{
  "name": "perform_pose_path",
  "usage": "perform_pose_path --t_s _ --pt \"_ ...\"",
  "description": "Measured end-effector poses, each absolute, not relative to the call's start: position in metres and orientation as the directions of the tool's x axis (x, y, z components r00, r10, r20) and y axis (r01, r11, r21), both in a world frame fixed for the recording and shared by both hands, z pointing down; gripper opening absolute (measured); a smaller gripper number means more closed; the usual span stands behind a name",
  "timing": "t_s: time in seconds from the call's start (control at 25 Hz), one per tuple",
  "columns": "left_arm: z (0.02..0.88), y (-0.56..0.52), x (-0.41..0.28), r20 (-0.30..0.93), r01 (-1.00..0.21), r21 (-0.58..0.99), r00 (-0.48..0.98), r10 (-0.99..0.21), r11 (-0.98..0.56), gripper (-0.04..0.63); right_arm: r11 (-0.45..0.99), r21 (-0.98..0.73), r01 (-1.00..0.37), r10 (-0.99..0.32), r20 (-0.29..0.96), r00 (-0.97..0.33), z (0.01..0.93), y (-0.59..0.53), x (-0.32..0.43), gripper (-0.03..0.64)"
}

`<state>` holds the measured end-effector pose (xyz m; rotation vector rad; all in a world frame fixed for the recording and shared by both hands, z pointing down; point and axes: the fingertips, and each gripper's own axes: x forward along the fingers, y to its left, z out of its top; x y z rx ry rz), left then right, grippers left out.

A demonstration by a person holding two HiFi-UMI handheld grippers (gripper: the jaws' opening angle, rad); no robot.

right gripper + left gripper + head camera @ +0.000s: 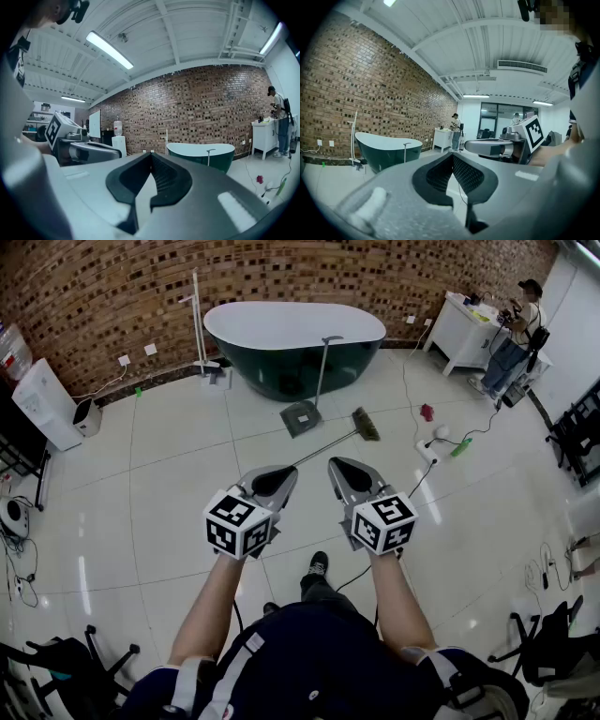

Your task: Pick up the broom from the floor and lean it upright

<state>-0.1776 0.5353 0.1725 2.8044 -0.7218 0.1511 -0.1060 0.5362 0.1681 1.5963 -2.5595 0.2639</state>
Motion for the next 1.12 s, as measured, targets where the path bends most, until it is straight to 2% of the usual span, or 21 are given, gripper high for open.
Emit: perform_pose_path --t_s 0.64,1.12 --pt "0.212 0.451 -0.095 0.207 -0.445 0.245 0.892 -0.402 -0.862 0.002 0.370 -0.147 -0.918 -0.889 0.230 -0.395 0.203 0.457 -0.019 0.003" --pt "0.234 0.370 -0.037 0.283 -0.505 0.237 0.853 -0.439 -0.830 0.002 0.429 -0.192 -0.883 -0.854 0.234 -0.465 0.222 0.375 0.035 0.003"
